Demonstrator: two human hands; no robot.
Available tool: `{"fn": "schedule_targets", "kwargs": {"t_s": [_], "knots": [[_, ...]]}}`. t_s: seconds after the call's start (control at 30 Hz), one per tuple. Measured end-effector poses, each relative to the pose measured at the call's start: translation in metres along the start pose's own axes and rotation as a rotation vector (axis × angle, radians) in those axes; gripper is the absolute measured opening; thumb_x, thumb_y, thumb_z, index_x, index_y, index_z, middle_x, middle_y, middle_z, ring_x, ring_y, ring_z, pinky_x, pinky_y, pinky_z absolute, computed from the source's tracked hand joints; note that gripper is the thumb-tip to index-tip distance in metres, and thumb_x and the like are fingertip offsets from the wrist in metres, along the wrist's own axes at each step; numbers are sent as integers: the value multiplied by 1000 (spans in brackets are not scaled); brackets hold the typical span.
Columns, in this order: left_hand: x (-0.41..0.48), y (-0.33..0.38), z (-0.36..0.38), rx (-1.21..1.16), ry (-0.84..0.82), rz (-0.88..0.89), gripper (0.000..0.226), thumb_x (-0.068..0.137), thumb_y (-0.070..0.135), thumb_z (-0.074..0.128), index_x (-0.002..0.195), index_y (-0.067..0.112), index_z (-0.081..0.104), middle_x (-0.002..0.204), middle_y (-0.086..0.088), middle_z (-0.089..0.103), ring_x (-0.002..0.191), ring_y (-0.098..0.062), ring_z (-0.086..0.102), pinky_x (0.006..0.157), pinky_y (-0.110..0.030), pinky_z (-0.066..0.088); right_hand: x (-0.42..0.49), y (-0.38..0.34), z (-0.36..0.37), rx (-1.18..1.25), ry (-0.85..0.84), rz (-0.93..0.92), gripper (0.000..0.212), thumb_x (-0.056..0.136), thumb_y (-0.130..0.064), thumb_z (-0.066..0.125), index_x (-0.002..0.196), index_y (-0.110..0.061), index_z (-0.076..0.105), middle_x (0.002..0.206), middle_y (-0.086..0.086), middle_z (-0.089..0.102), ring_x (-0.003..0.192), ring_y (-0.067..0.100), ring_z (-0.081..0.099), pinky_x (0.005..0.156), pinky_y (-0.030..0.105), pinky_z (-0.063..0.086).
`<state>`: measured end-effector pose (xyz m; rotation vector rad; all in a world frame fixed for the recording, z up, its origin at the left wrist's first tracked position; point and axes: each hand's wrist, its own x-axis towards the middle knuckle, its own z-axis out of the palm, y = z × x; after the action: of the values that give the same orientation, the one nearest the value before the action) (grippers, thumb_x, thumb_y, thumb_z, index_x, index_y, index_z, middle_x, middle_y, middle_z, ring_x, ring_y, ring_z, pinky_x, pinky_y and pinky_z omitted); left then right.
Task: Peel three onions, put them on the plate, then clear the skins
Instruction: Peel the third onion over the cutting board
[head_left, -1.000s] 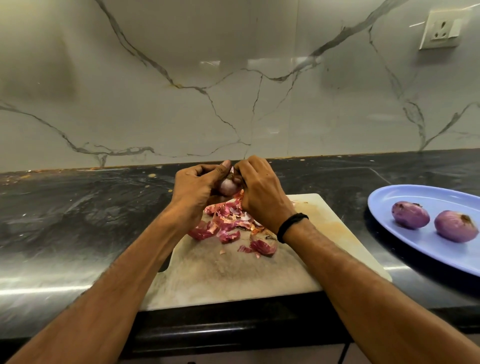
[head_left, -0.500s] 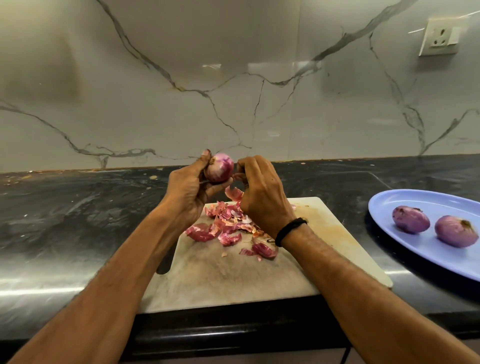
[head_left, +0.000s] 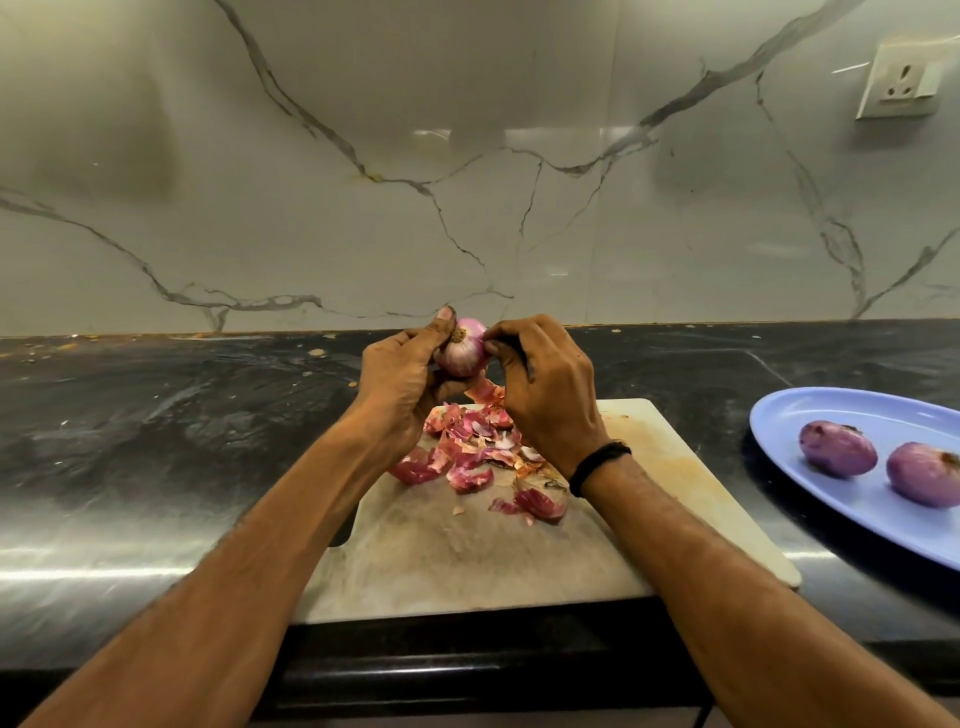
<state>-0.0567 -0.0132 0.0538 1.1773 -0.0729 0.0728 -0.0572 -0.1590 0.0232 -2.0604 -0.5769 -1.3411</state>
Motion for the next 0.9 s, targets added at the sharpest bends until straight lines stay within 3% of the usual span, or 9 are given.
{"fn": "schedule_targets", "kwargs": {"t_s": [0.2, 0.43, 0.53, 0.63, 0.77, 0.9], "knots": [[1, -2, 0, 12, -4, 14, 32, 91, 31, 70, 104, 1, 69, 93, -15, 75, 87, -34, 75, 60, -34, 64, 1, 1, -1, 3, 11, -24, 9, 87, -3, 68, 96, -2, 67, 93, 9, 64, 83, 16, 58, 76, 17, 48], [2, -4, -2, 43, -15, 73, 36, 92, 28, 69, 112, -1, 67, 100, -15, 74, 83, -27, 75, 65, -36, 64, -1, 4, 0, 22, 4, -70, 10, 88, -1, 67, 97, 1, 68, 93, 11, 63, 84, 19, 59, 77, 21, 51], [3, -5, -2, 80, -3, 105, 33, 91, 28, 70, 110, 1, 67, 103, -15, 74, 85, -28, 76, 67, -38, 65, -3, 6, 2, 31, -22, -75, 13, 88, -4, 66, 100, 2, 68, 94, 13, 63, 85, 22, 59, 77, 28, 54], [3, -5, -1, 71, 2, 112, 31, 90, 29, 71, 107, 3, 67, 99, -14, 74, 86, -28, 75, 74, -44, 64, -3, 6, 3, 35, 26, -70, 13, 87, 0, 66, 99, 3, 69, 94, 15, 64, 85, 22, 61, 78, 27, 54], [4, -6, -2, 91, 30, 145, 35, 88, 33, 73, 107, 4, 67, 107, -18, 72, 90, -31, 75, 78, -47, 63, -2, -1, 4, 51, 82, -47, 25, 92, -16, 56, 99, 3, 71, 94, 16, 65, 86, 22, 63, 81, 21, 52], [3, -7, -1, 133, 45, 181, 40, 87, 32, 73, 113, 2, 65, 108, -15, 71, 89, -28, 76, 70, -41, 64, -2, -3, 2, 66, 54, -43, 33, 91, -24, 52, 98, 3, 70, 94, 15, 65, 85, 23, 62, 78, 26, 55]]}}
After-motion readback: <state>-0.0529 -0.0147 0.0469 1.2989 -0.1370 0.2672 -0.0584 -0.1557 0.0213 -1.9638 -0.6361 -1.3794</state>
